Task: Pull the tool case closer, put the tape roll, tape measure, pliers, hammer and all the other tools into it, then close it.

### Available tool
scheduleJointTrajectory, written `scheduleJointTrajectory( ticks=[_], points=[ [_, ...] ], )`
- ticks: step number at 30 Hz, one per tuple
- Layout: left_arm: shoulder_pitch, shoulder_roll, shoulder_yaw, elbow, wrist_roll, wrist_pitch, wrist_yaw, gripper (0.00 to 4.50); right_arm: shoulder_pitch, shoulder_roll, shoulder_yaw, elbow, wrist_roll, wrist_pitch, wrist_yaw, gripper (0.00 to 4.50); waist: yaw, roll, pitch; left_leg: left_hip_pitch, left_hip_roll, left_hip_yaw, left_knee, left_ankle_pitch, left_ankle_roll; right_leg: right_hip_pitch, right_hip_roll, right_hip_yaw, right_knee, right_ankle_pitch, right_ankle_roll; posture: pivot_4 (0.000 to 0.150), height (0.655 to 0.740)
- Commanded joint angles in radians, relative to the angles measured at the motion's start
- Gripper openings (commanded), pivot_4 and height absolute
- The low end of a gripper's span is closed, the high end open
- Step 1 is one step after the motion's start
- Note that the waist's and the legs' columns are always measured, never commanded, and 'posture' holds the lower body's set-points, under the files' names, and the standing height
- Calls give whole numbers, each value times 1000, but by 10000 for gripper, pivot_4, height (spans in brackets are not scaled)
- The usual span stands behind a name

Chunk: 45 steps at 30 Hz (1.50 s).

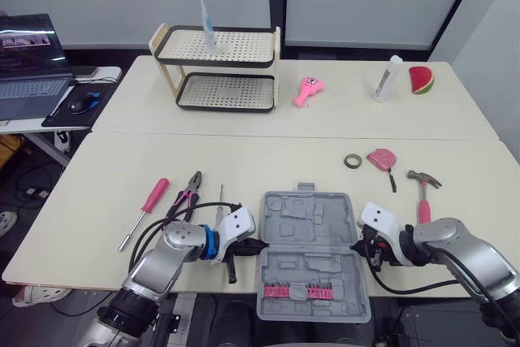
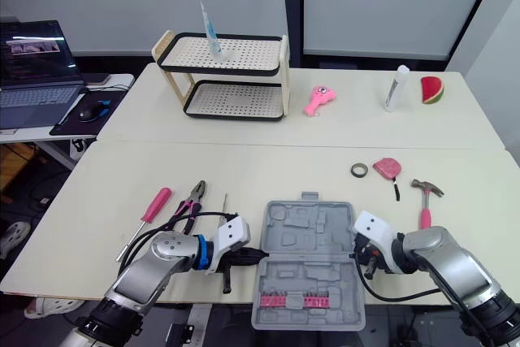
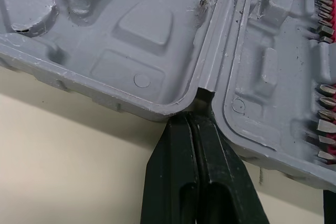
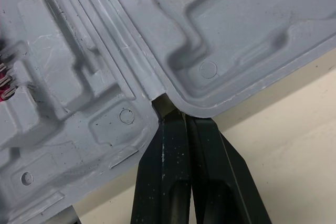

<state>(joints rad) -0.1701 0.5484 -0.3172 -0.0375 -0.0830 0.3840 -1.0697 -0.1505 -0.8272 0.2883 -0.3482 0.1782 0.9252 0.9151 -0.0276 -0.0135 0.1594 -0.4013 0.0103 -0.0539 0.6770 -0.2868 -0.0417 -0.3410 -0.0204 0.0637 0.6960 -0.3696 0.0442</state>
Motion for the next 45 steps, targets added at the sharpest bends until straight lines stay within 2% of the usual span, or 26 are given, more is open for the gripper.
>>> scheduleJointTrajectory(
  ticks=[1,13,24,31,35,39,40,44,45],
  points=[
    [8,11,2,-27,-13,0,3,0,-12,5,9,-7,9,-17,0,286,0,0,0,0,0,0,0,0,0,0,0,0,0,0,0,1500,7400],
    [-7,27,13,5,-5,-18,22,0,-8,-1,-30,25,14,-8,-24,286,0,0,0,0,0,0,0,0,0,0,0,0,0,0,0,1500,7400],
    [-26,74,70,6,-38,-51,18,0,83,-81,-173,21,45,-33,-31,286,1,0,0,0,0,0,0,0,0,1,0,0,0,0,0,1500,7400],
    [93,200,404,-88,-241,-64,-16,0,235,-153,-447,-26,69,-293,9,286,-1,0,0,1,1,0,-1,0,0,0,-2,0,0,0,0,1500,7400],
    [181,244,611,14,-273,-183,-3,0,300,-135,-638,-6,81,-435,14,286,-1,0,0,1,1,0,-2,0,0,1,-2,0,-1,0,0,1500,7400],
    [229,277,760,147,-304,-184,15,0,342,-141,-772,31,109,-480,44,286,1,-1,1,2,1,0,-2,0,0,3,-2,0,-2,0,0,1500,7400],
    [236,283,797,184,-319,-174,20,3742,354,-147,-802,46,115,-487,60,0,1,-1,1,2,1,-1,-2,0,0,3,-2,0,-3,0,0,1500,7400],
    [289,322,907,352,-343,-176,3,13991,404,-157,-901,131,112,-551,111,0,1,-1,1,2,1,-2,-2,0,0,4,-2,0,-6,0,0,1500,7400],
    [303,330,918,388,-338,-191,-4,17090,410,-156,-915,149,114,-559,116,5268,-1,-1,1,2,1,-2,-2,0,0,5,-2,0,-6,0,0,1500,7400]
  ],
)
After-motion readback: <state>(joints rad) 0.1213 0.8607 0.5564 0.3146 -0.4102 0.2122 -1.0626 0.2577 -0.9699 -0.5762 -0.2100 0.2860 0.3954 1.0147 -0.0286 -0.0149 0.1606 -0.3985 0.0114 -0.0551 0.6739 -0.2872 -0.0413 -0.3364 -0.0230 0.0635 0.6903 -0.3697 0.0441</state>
